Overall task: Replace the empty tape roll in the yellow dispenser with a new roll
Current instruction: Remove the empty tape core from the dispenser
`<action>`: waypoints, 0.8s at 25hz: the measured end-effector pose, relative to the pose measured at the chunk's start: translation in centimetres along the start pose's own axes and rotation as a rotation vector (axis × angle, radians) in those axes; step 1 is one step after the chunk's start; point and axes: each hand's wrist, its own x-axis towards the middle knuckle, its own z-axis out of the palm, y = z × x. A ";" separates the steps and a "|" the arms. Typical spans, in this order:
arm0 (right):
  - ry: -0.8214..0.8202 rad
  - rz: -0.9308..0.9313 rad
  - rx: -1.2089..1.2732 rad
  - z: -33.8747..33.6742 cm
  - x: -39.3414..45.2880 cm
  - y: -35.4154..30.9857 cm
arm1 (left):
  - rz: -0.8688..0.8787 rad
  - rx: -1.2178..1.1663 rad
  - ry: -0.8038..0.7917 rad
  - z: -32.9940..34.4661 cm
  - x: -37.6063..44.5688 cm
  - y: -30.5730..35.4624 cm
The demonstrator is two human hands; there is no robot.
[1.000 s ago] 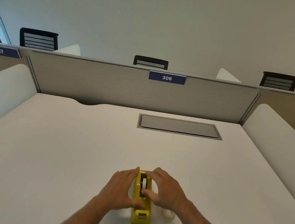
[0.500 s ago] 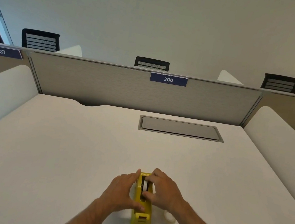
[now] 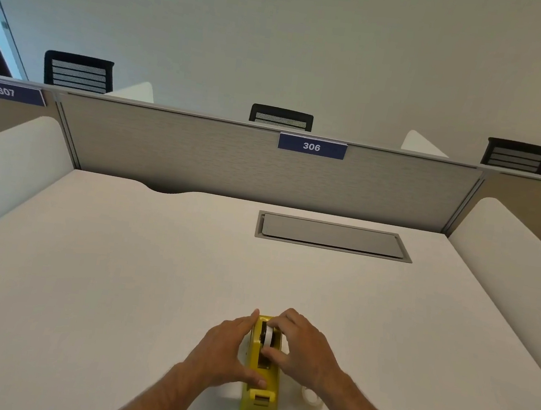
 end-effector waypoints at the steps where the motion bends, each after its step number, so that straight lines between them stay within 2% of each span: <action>1: 0.010 0.002 0.006 0.0 0.0 0.0 | 0.000 -0.003 0.001 0.0 -0.1 0.1; 7: 0.075 0.037 0.126 -0.7 -0.1 -0.6 | 0.016 -0.065 0.010 -0.2 -0.5 0.3; 10: 0.068 0.095 0.236 -1.4 -0.3 -1.0 | 0.037 -0.153 0.109 -0.4 -1.2 0.4; 12: 0.083 0.120 0.351 -1.9 -0.5 -1.2 | 0.066 -0.288 0.256 -0.5 -1.8 0.8; 14: 0.109 0.141 0.471 -2.3 -0.7 -1.3 | 0.035 -0.573 0.313 -0.6 -2.6 1.5; 17: 0.082 0.193 0.635 -3.0 -0.9 -1.5 | -0.048 -0.966 0.187 -0.6 -3.7 2.7; 20: 0.013 0.232 0.759 -3.1 -1.0 -1.4 | -0.102 -1.073 0.076 -0.6 -4.2 3.4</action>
